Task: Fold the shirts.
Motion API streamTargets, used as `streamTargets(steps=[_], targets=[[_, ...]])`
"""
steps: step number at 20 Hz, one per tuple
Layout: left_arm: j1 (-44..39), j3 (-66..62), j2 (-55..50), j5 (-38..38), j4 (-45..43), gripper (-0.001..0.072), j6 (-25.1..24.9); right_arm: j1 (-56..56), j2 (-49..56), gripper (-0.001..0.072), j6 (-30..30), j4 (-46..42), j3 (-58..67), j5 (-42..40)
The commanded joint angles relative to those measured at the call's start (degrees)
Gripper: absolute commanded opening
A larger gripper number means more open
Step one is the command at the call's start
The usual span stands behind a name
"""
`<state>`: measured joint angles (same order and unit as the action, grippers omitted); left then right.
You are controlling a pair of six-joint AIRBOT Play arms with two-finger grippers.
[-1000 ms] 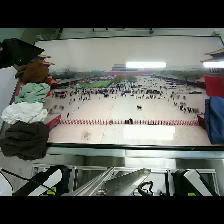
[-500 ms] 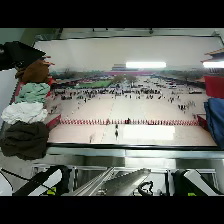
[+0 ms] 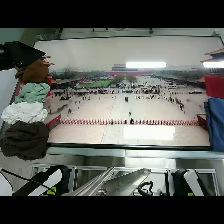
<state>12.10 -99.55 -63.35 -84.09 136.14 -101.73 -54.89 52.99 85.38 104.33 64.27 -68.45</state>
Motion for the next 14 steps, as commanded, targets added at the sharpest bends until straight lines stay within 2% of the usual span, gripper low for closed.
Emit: streamTargets(steps=[1,2,4,7,10,12,14], targets=[[-0.07,0.02,0.35,-1.99,0.33,0.0018,0.00,9.70,-5.92,0.0079,3.32,12.52,2.89,-0.37],[-0.96,0.44,0.66,-2.47,0.00,0.0017,0.00,14.38,-6.91,0.0018,3.32,12.28,2.71,-1.05],[-3.76,6.54,4.26,-0.33,-0.13,0.0016,0.00,25.64,-8.63,0.0018,2.58,11.76,1.60,-1.22],[-12.04,23.17,12.94,5.88,-0.68,0.0017,0.00,46.51,-9.57,0.0017,-1.53,10.23,-1.86,1.36],[-21.09,38.34,20.26,11.41,-4.13,0.0016,3.08,68.48,-8.85,0.0017,-10.75,0.81,-6.27,6.43],[-26.23,46.42,23.39,15.74,-4.59,0.0016,4.37,77.53,-6.95,0.0017,-14.86,-2.86,-7.78,8.66],[-29.64,51.69,25.55,18.36,-4.57,0.0016,5.29,82.40,-4.87,0.0017,-14.95,-2.82,-8.07,10.08]])
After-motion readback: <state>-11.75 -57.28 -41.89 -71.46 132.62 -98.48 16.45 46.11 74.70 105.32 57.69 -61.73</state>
